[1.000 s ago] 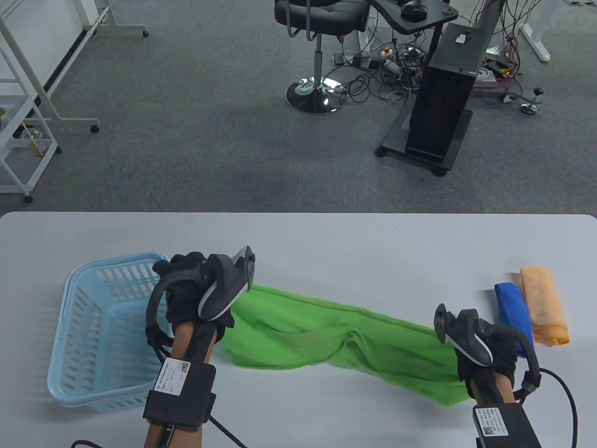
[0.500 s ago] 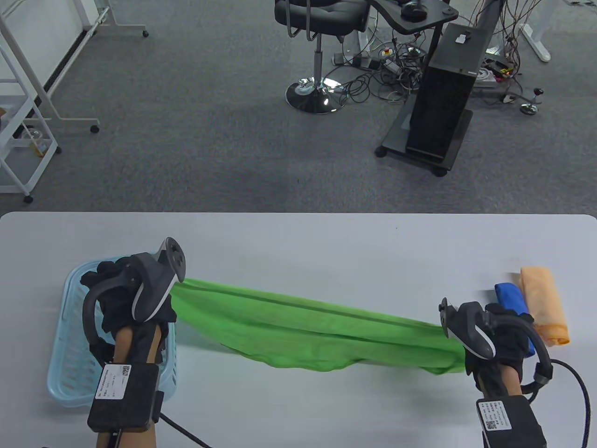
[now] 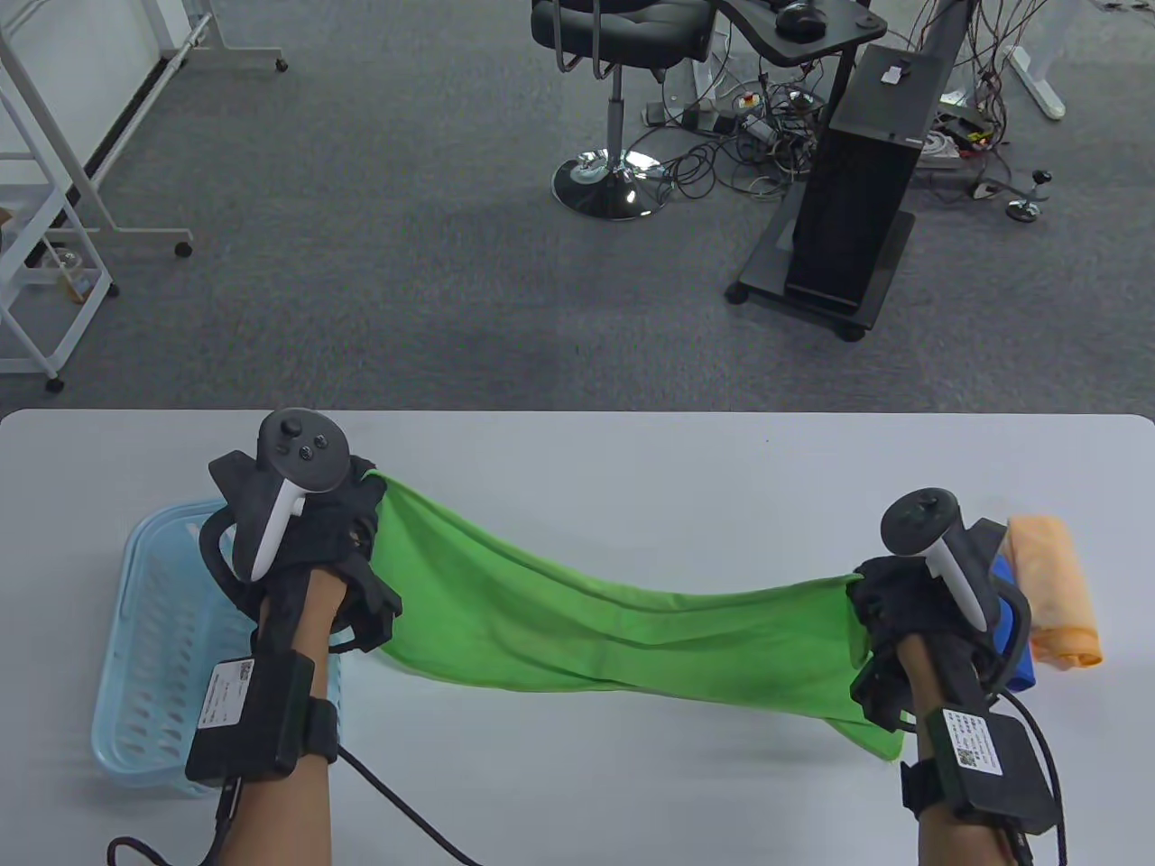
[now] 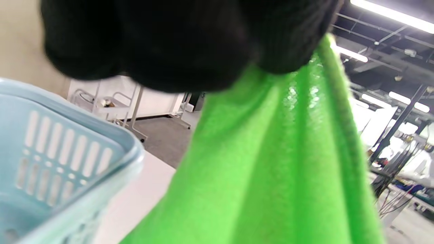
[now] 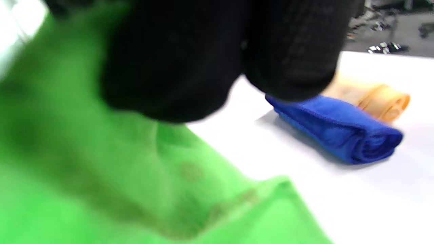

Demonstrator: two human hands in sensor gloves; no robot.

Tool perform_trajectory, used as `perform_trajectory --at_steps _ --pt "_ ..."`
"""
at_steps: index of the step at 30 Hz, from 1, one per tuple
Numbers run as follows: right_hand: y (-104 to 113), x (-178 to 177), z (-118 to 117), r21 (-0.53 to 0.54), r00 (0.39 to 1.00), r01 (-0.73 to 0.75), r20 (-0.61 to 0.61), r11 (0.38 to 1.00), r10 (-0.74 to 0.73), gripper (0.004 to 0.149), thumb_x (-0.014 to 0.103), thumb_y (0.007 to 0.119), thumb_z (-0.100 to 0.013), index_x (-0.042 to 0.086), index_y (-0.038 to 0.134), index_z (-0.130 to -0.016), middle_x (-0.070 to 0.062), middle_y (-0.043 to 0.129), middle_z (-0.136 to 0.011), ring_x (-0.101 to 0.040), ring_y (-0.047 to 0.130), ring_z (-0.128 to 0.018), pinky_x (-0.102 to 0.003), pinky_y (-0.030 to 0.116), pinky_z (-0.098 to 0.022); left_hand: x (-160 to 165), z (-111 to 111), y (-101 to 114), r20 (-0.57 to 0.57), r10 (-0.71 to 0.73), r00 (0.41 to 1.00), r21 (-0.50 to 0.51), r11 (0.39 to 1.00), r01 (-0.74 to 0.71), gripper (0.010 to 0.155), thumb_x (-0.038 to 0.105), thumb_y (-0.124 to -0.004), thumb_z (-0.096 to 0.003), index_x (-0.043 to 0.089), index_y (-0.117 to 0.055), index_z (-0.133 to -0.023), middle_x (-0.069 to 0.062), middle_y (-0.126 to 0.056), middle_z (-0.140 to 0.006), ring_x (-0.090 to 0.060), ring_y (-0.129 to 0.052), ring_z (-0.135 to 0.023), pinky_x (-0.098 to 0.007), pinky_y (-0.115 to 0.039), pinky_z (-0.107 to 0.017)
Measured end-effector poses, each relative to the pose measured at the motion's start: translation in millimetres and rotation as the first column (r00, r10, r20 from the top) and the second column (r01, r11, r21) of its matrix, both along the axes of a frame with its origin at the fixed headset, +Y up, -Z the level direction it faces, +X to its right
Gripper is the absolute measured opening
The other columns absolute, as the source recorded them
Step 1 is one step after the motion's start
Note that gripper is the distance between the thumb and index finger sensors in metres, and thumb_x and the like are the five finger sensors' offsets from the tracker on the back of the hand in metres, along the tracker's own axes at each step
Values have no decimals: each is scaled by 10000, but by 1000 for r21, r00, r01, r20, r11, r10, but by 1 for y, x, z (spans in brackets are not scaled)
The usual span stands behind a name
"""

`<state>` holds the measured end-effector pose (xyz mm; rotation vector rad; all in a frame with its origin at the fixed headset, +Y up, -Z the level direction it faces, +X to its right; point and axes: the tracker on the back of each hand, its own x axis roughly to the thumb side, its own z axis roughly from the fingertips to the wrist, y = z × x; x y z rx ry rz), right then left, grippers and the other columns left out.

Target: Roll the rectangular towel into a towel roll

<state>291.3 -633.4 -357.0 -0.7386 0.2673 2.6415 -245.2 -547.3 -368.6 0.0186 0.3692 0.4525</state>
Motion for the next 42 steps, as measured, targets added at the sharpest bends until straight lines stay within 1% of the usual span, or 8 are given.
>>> perform_trajectory --at_steps 5,8,14,18,24,27,31,42 --pt "9 22 -5 151 946 279 128 948 -299 484 272 810 -317 189 896 -786 -129 962 -693 10 1030 -116 -283 943 -158 -6 -19 -5 14 384 923 64 921 -384 455 281 -771 -448 297 -844 -897 -130 -1028 -788 35 -1071 -26 -319 -968 -126" --pt "19 32 -8 308 923 316 120 897 -366 483 255 791 -322 211 886 -793 -132 878 -804 -126 1056 -551 -402 884 -463 -14 -29 -7 23 549 835 146 825 -546 427 295 -777 -445 247 -868 -859 -147 -1046 -760 -208 -1161 -515 -484 -892 -435" --pt "49 53 -2 543 933 251 85 801 -351 502 268 725 -336 228 822 -828 -95 668 -953 -113 894 -771 -398 756 -610 -41 -30 8 125 646 753 294 701 -650 454 317 -775 -441 140 -836 -854 -186 -755 -1028 -299 -900 -877 -531 -673 -653" --pt "53 65 15 653 924 278 19 704 -383 503 231 717 -333 213 823 -825 -96 637 -966 -131 866 -790 -421 717 -625 -60 -9 15 183 558 809 368 725 -583 447 322 -794 -423 189 -870 -843 -144 -676 -1076 -259 -823 -940 -498 -610 -691" --pt "-13 69 49 315 976 202 9 927 -216 501 273 741 -352 274 838 -843 -98 589 -952 -244 814 -758 -517 660 -617 -46 25 -15 130 115 985 163 977 -136 430 359 -869 -381 304 -984 -792 -143 -709 -1064 -366 -831 -859 -602 -642 -633" --pt "-43 64 62 162 995 91 13 982 -95 504 263 763 -336 265 858 -831 -76 647 -859 -222 835 -619 -502 705 -554 -28 37 -31 145 -108 983 89 991 96 429 364 -902 -351 315 -1006 -764 -95 -787 -997 -200 -993 -527 -491 -814 -471" --pt "-55 57 69 -11 997 11 -71 1000 -11 505 248 830 -305 209 891 -805 -64 811 -696 -146 931 -367 -420 829 -388 -9 45 -44 163 -37 986 4 999 37 427 338 -924 -350 278 -1016 -762 -97 -856 -963 -105 -1052 -280 -404 -895 -307" --pt "-48 70 72 72 999 -18 -27 997 20 452 306 850 -268 216 947 -700 -67 959 -642 -166 1027 -344 -435 870 -360 18 43 -49 292 -180 939 -41 979 201 410 372 -914 -293 281 -1039 -673 -74 -1107 -478 -110 -1058 -157 -421 -906 -267"
